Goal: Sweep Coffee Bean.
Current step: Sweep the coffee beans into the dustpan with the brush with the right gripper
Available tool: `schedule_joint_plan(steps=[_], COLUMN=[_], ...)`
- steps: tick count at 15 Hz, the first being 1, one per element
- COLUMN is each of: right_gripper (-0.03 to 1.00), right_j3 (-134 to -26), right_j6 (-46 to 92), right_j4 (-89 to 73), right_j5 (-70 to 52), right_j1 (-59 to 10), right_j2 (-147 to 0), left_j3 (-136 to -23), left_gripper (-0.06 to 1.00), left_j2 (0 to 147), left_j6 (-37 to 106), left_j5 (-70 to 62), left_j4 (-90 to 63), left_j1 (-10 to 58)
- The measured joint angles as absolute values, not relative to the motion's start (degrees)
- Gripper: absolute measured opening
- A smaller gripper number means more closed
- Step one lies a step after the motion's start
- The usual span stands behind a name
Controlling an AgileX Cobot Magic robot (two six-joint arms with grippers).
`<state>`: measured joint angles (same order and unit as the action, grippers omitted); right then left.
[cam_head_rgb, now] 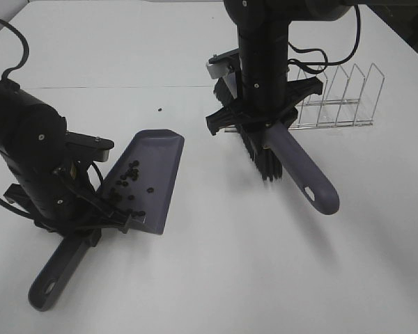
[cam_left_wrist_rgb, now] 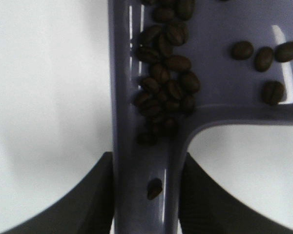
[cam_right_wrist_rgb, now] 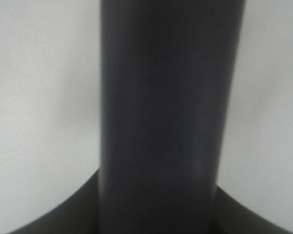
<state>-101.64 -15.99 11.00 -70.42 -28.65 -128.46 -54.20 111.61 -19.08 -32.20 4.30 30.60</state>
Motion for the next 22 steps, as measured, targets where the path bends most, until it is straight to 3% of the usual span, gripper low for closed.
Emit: schedule_joint_plan(steps=[12, 17, 22], right_gripper=[0.28, 0.28, 0.28], right_j3=[-102.3, -108.1, -116.0], right_j6=[-13.4, -8.5, -6.6], right_j4=[-6.0, -21.0, -21.5], right_j5=[-63.5, -60.1, -66.1], right_j1=[-32.3, -34.3, -34.8], right_j2=[-136.3, -139.6, -140.1], left_j3=[-54.2, -54.2, -54.2], left_gripper=[0.31, 0.31, 0.31], left_j2=[111.6, 111.6, 111.6], left_j6=[-19.2, -19.6, -20.2], left_j5=[-32.2, -32.3, -32.3], left_j4=[4.2, 4.1, 3.6], left_j1=[30.6, 30.6, 30.4])
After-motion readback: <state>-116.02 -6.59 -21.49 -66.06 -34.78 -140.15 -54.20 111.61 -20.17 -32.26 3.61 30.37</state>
